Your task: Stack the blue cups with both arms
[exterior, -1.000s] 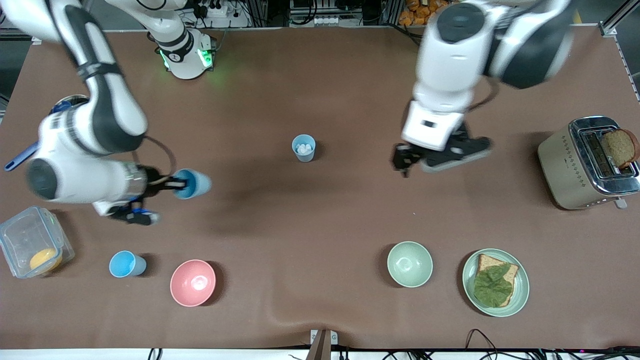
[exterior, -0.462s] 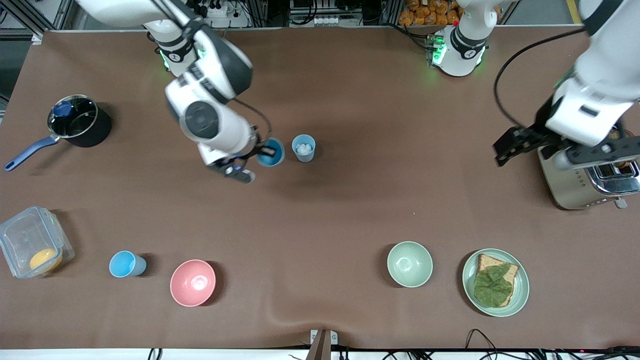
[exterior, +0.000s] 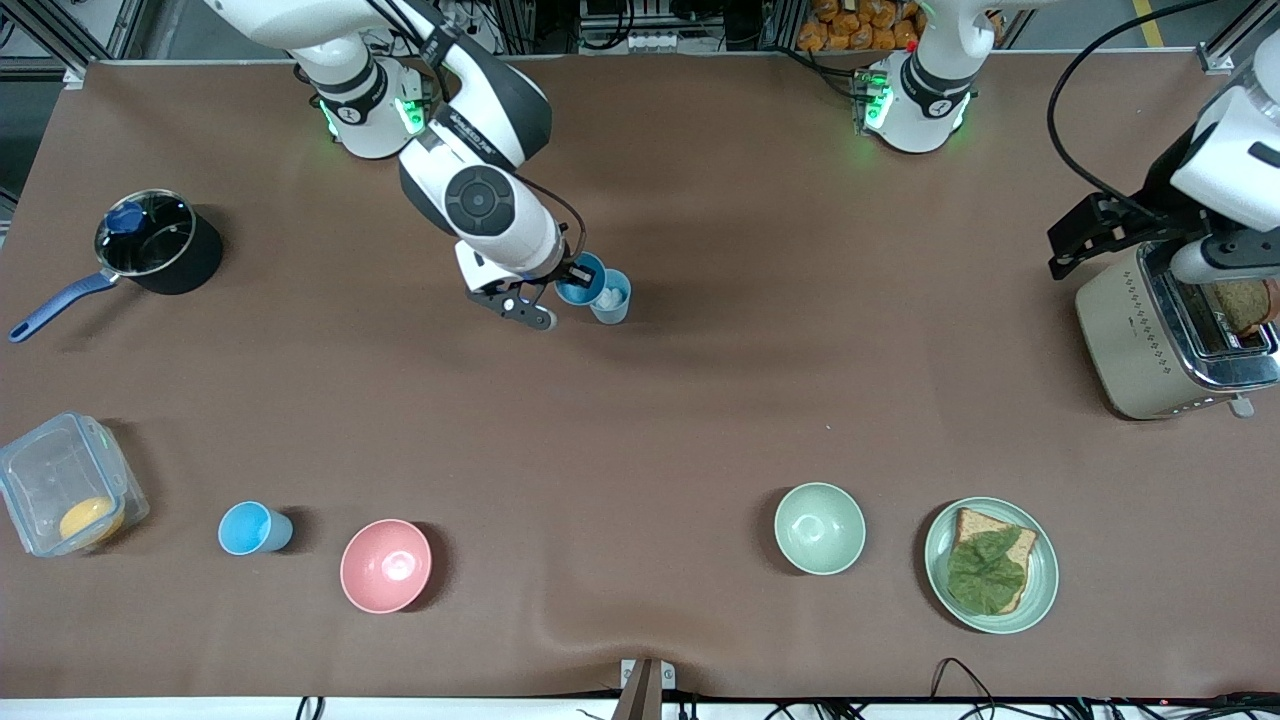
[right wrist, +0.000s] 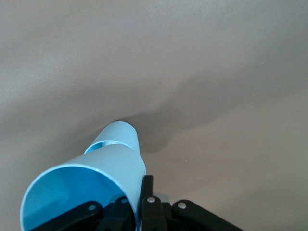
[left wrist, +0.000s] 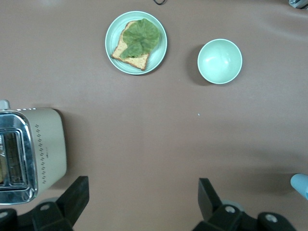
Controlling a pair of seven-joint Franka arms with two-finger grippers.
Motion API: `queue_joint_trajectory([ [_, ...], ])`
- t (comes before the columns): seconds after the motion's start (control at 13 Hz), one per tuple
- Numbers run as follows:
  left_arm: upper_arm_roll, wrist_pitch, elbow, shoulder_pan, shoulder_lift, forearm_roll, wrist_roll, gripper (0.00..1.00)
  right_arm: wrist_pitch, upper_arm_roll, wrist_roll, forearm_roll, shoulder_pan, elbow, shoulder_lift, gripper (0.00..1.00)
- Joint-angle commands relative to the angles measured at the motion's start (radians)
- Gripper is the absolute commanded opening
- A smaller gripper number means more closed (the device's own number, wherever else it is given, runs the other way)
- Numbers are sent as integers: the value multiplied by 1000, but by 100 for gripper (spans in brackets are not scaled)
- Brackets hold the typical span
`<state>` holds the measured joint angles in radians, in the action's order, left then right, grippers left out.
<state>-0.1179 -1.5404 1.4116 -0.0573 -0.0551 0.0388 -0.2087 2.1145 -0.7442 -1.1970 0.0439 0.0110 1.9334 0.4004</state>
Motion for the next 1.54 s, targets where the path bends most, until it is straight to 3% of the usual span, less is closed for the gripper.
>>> queue_joint_trajectory([
  [0.0,31,25,15,-15,37,-14,35,100,42,-3,-91,72,29,24,20,0],
  [0.46,38,34,17,-13,53,-22,34,100,97,-3,-182,131,58,19,67,0],
  [0.62,43,37,20,-12,55,-20,34,100,87,-4,-184,136,52,16,69,99],
  [0.85,49,52,18,-4,60,-16,37,100,-8,-46,-135,136,-35,-36,25,100],
  [1.0,50,57,18,10,63,-19,40,100,-170,-12,113,126,-89,-94,-29,100],
  [1.23,50,57,18,10,63,-19,41,100,-203,182,469,47,-109,-102,-115,100],
  [1.46,50,59,18,10,64,-25,42,100,-275,420,821,-30,-77,-102,-201,100],
])
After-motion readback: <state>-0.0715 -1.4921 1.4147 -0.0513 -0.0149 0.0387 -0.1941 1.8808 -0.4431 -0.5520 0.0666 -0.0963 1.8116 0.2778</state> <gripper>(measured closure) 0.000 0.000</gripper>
